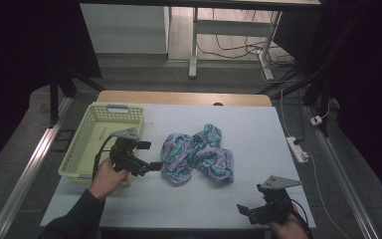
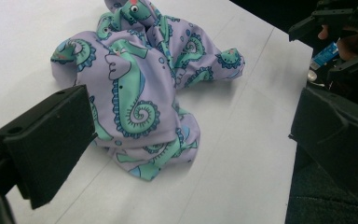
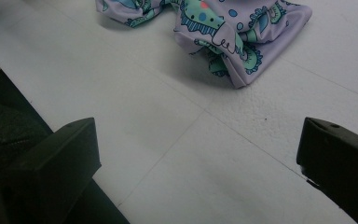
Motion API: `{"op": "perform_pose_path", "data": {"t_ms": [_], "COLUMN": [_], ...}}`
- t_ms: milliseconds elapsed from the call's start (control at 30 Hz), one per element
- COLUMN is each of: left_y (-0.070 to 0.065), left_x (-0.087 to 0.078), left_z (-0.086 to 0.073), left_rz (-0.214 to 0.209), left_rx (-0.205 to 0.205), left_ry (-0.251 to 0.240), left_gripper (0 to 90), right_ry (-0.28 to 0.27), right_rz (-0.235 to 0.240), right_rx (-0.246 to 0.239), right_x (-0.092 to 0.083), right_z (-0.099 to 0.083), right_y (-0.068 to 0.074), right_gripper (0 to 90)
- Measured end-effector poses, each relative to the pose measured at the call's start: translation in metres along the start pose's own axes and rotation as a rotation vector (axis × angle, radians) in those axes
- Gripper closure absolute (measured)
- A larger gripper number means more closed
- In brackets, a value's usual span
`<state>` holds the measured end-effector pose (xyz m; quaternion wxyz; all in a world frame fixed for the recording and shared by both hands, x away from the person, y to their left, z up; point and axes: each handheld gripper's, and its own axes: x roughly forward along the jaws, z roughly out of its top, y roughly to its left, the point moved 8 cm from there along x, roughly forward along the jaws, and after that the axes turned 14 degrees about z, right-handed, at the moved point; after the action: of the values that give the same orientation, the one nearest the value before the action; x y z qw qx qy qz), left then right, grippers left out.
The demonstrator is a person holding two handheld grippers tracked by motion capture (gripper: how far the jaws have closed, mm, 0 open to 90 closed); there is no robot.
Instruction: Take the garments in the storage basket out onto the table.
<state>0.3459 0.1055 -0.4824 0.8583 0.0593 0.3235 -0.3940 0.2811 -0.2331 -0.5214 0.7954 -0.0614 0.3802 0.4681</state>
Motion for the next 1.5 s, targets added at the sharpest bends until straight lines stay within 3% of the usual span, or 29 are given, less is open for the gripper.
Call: {"op": "perform_pose_path", "data": {"t_ms": [833,1500], "left_y": [0.008,0.019], "left_x": [-0.034,-0.074], "left_z": [-0.03,-0.078], "left_rz": [0.027,0.083], "left_rx": [-0.079,-0.158], "left_ry": [-0.023,-0.048], "left_gripper": [0.0,0.0], "right_ry": [0.002,0.008], "right_rz": [0.001,-0.003], "right_rx": [0.0,-0.001], "right_x": [0.001,0.001], "right_z": [0.0,0.0], "right_y": [0.001,0.001], "right_gripper": [0.0,0.0]}}
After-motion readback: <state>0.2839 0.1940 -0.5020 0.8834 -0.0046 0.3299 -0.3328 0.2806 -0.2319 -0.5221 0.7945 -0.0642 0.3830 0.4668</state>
